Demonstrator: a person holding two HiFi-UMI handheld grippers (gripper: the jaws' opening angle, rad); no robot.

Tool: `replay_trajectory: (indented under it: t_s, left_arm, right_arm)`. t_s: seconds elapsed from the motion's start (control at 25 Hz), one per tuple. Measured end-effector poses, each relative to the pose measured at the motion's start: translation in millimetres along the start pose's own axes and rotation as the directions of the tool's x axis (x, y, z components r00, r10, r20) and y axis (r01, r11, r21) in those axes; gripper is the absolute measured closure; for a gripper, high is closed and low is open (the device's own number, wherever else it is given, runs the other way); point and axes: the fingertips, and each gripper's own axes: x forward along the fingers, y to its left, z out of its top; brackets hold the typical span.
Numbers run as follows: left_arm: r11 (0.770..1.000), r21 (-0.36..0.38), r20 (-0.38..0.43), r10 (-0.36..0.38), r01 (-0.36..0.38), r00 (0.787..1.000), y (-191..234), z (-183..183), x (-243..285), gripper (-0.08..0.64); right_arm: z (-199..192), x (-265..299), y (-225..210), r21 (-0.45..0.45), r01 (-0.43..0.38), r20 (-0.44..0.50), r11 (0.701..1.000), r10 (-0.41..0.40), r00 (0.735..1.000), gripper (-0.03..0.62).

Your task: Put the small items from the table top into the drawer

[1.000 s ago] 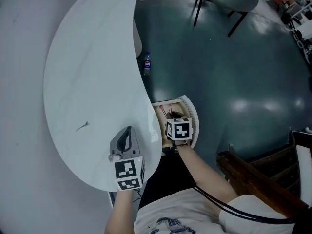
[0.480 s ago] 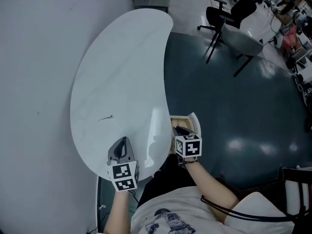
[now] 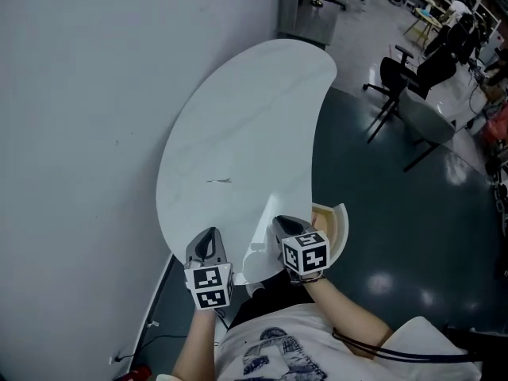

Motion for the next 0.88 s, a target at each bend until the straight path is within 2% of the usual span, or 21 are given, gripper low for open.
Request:
replay_trajectory:
  t_s: [0.24,0.4,0.52,0.88]
  left_arm:
    - [0.995,-0.055,0.041,0.089,-0.087,0.995,43,-1,-42,0.525]
    - [0.987,-0.090,0.066,0.139,-0.133,0.988,62,-1,-67,0.525]
    - [0.984,-0.101,0.082,0.153,-0.144,0.985,64,1,-85,0.525]
    - [0.984,-0.113,0.128,0.154,-0.139,0.980,62,17,-100,0.525]
  right_arm:
    - [25,-5,86,-0.120,-0.132,0.025,0.984,0.136,0.990,0.551]
    - [38,-11,120,-0.192,-0.176,0.043,0.965,0.188,0.981,0.551]
    - [41,-20,132,-0.226,-0.187,0.049,0.956,0.203,0.978,0.551]
    - [53,-36,145,-0.233,-0.192,0.085,0.953,0.217,0.973,0.551]
